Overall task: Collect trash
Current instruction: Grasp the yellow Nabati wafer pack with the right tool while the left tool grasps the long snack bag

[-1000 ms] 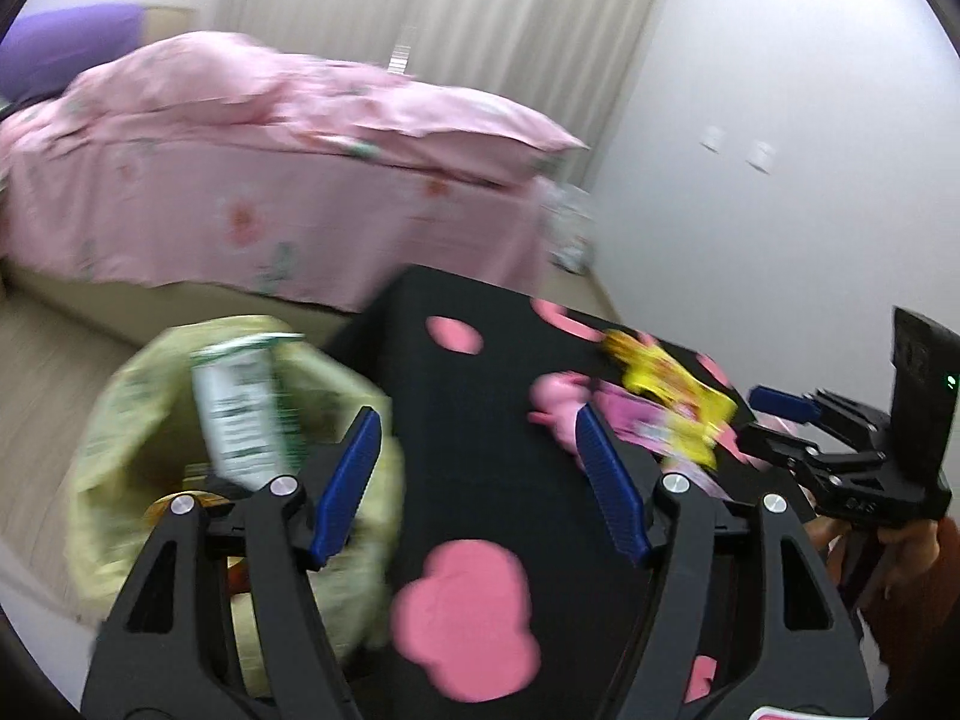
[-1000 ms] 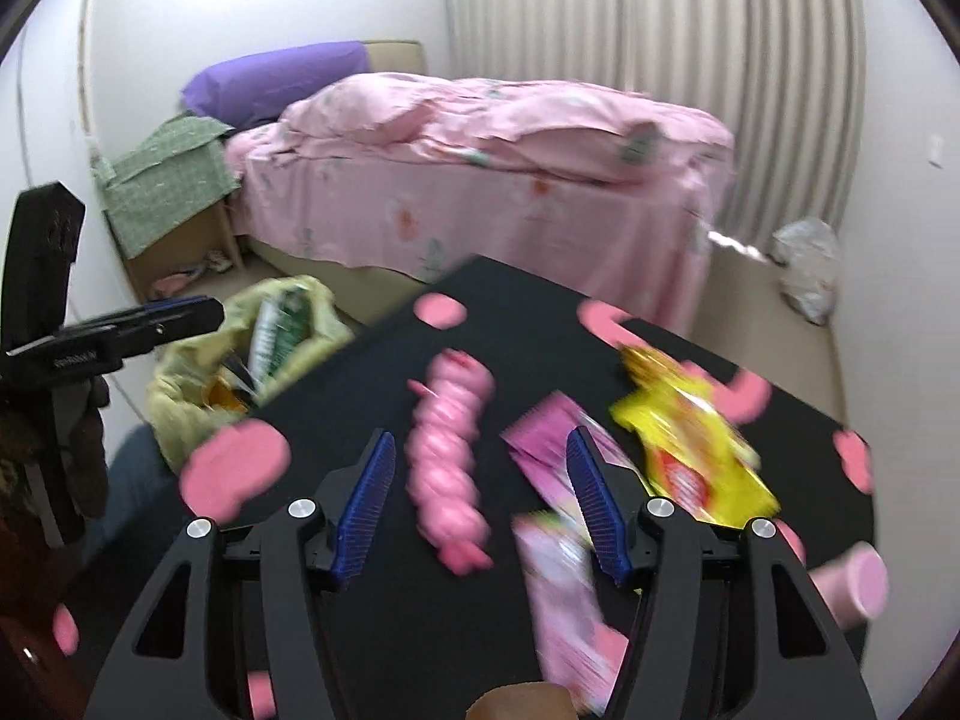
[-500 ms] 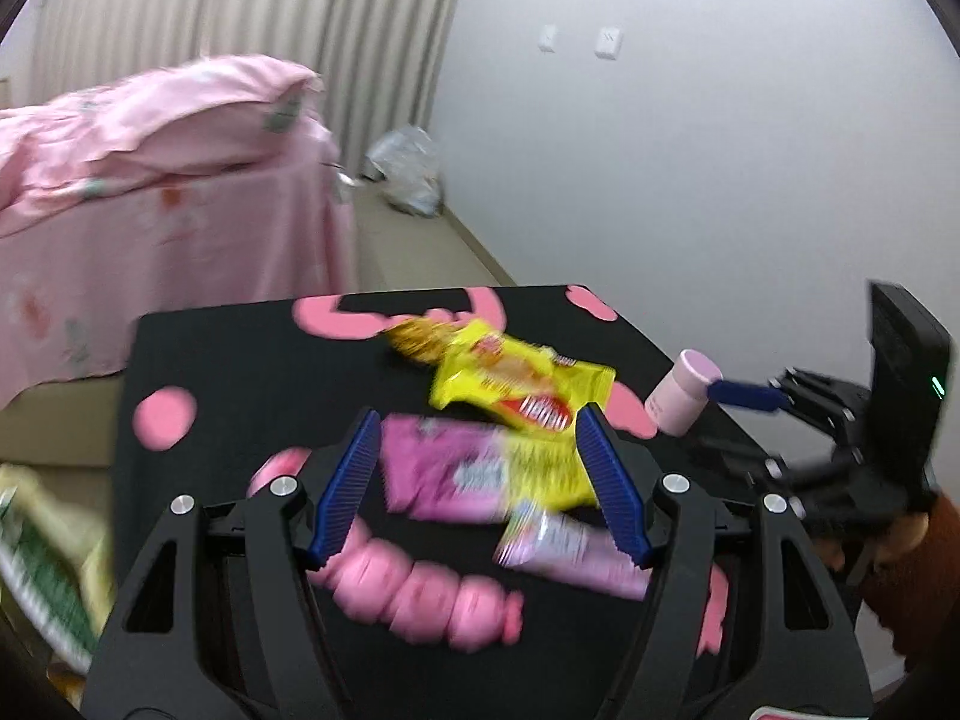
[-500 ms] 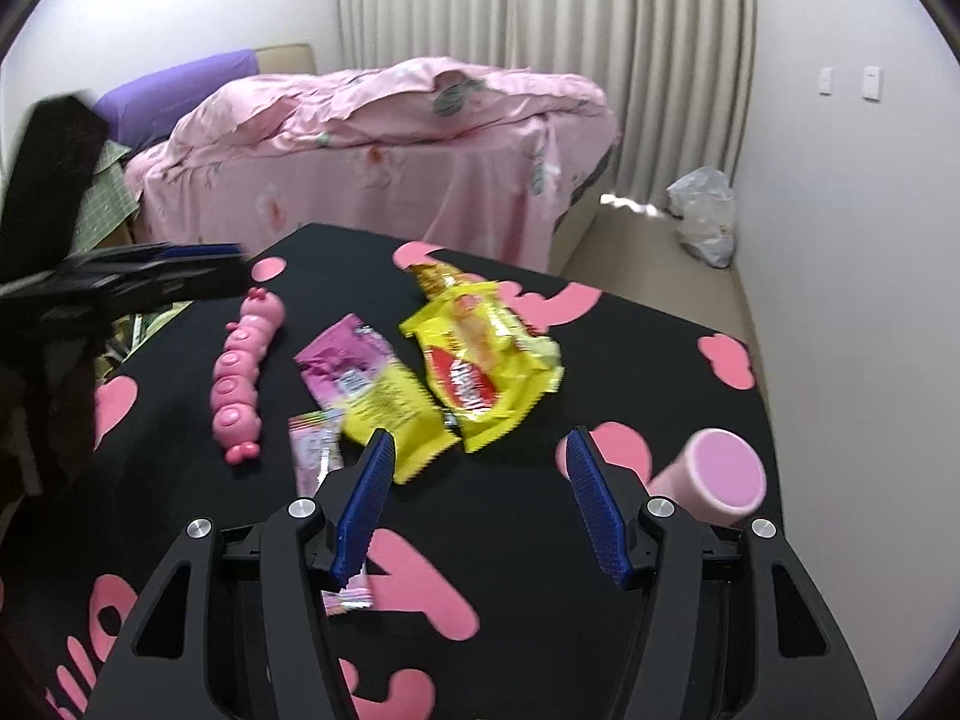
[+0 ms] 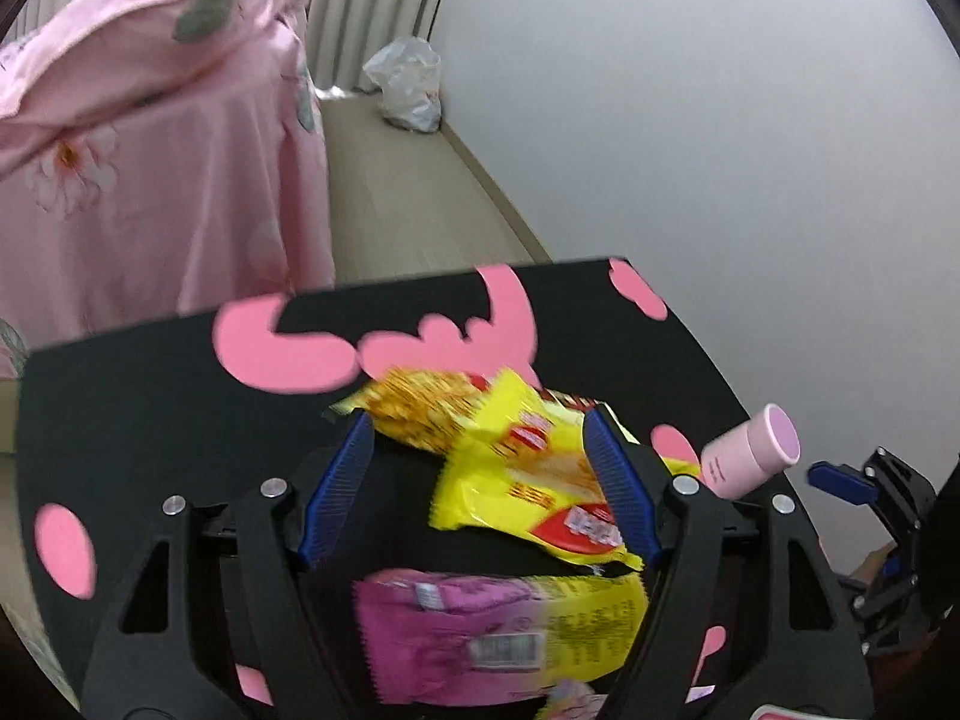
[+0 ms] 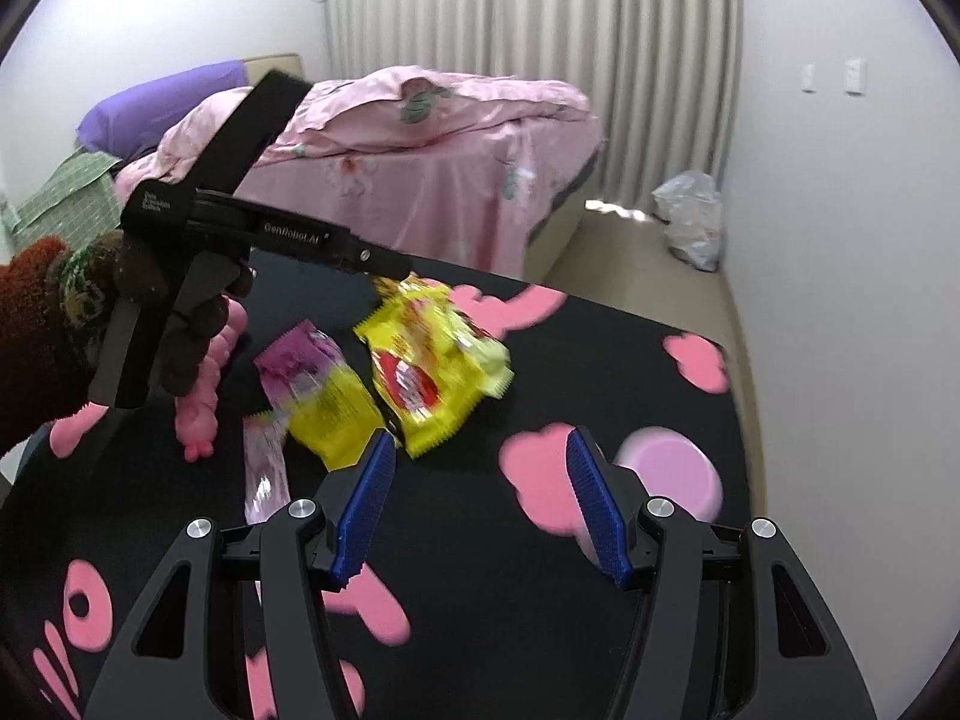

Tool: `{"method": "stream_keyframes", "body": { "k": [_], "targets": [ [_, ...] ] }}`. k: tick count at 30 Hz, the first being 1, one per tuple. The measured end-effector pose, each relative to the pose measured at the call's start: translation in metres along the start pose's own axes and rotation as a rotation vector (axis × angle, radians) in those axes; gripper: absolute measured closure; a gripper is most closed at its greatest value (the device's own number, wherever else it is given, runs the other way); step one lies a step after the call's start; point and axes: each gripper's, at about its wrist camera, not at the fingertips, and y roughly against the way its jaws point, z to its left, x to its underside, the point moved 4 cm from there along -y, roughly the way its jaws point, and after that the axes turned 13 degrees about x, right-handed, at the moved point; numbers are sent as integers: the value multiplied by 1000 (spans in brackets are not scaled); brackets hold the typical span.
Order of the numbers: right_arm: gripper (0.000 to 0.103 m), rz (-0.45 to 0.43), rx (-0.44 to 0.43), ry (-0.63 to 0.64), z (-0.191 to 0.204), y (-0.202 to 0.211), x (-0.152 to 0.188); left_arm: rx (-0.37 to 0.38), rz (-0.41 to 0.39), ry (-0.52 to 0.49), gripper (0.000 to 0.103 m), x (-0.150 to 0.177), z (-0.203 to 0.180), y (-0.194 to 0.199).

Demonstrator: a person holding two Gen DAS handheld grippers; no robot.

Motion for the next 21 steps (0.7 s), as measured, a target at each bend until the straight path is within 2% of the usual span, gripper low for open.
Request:
{"method": "stream_keyframes", "body": {
  "k": [3,5,7,9,11,12,17,19,21],
  "targets": [
    [51,23,-37,9,17,-30,-19,-18,-21,12,34,-9,15,12],
    [54,55,-28,17,28,-57,-30,-4,-37,23,34,-15,23,20],
    [63,84,9,46,35,-76,-33,19,-49,26,34,-19,25,24],
    [82,139,9,64,40,-92,-29,36,-50,16,34,-24,23,23],
    [92,161,-27,44,39,-87,-20,45,-36,-12,34,-30,16,16],
    [94,161,-40,41,38,-80,-16,49,-25,-32,34,-33,10,10],
    [96,167,-67,48,24,-29,16,29,57,-81,34,-43,-8,-37],
    [96,188,-51,23,10,-12,32,-2,135,-102,34,-39,-11,-59],
    [96,206,-38,-18,-5,-3,45,2,204,-101,34,-29,-11,-71]
  ]
}}
